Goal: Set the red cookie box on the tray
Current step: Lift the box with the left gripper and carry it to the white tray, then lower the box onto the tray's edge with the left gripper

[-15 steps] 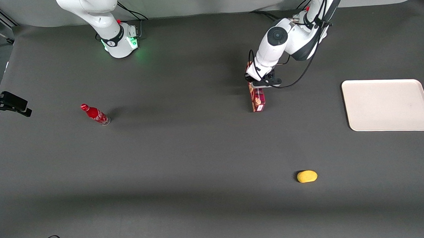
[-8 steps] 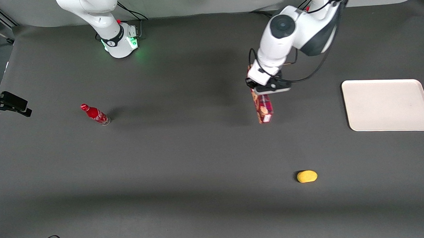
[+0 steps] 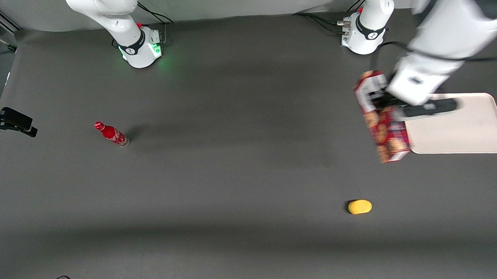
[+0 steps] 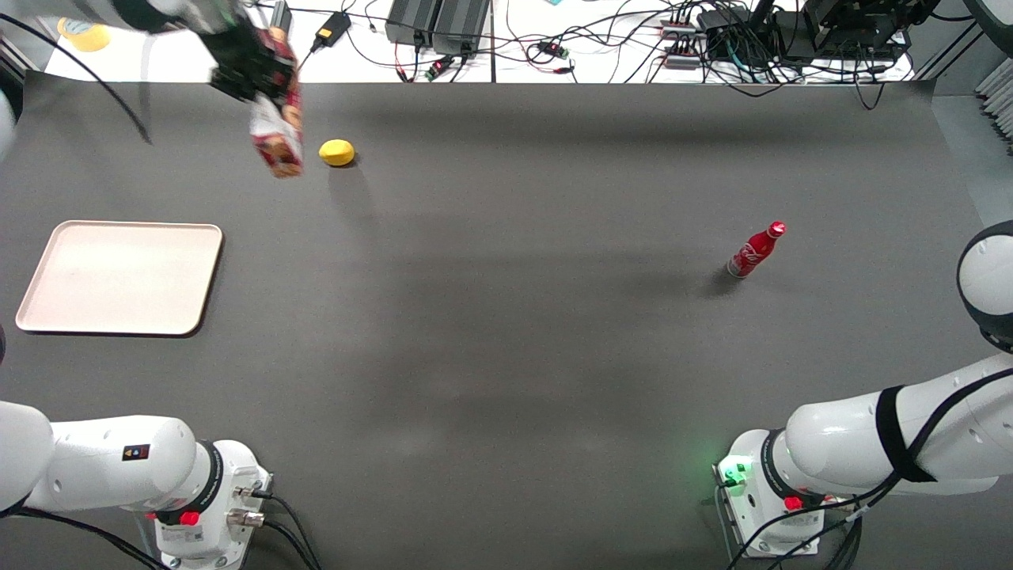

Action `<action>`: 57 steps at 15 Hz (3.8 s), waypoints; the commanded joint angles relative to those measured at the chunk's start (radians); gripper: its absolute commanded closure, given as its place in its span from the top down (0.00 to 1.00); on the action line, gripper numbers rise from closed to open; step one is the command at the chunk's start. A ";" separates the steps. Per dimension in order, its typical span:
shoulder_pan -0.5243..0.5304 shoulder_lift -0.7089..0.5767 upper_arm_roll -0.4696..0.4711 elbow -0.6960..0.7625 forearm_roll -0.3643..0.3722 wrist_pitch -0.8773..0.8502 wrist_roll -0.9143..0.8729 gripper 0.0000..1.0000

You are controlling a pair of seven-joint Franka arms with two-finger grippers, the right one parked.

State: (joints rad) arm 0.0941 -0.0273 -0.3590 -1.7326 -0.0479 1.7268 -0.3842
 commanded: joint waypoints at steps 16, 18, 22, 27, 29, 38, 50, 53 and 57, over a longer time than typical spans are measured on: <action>0.203 0.254 0.781 -0.111 -0.015 0.302 1.162 0.00; 0.217 0.317 0.784 -0.145 -0.029 0.410 1.185 0.00; 0.234 0.460 0.808 -0.146 -0.232 0.499 1.396 0.00; 0.251 0.549 0.808 -0.145 -0.267 0.588 1.433 0.00; 0.257 0.572 0.808 -0.145 -0.279 0.608 1.432 0.00; 0.266 0.593 0.830 -0.159 -0.300 0.590 1.430 0.00; 0.263 0.572 0.831 -0.162 -0.302 0.591 1.392 1.00; 0.253 0.497 0.828 -0.157 -0.267 0.556 1.311 1.00; 0.239 0.385 0.821 -0.099 -0.241 0.407 1.237 1.00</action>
State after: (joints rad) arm 0.3509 0.4610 0.4616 -1.8530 -0.3198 2.2423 0.9389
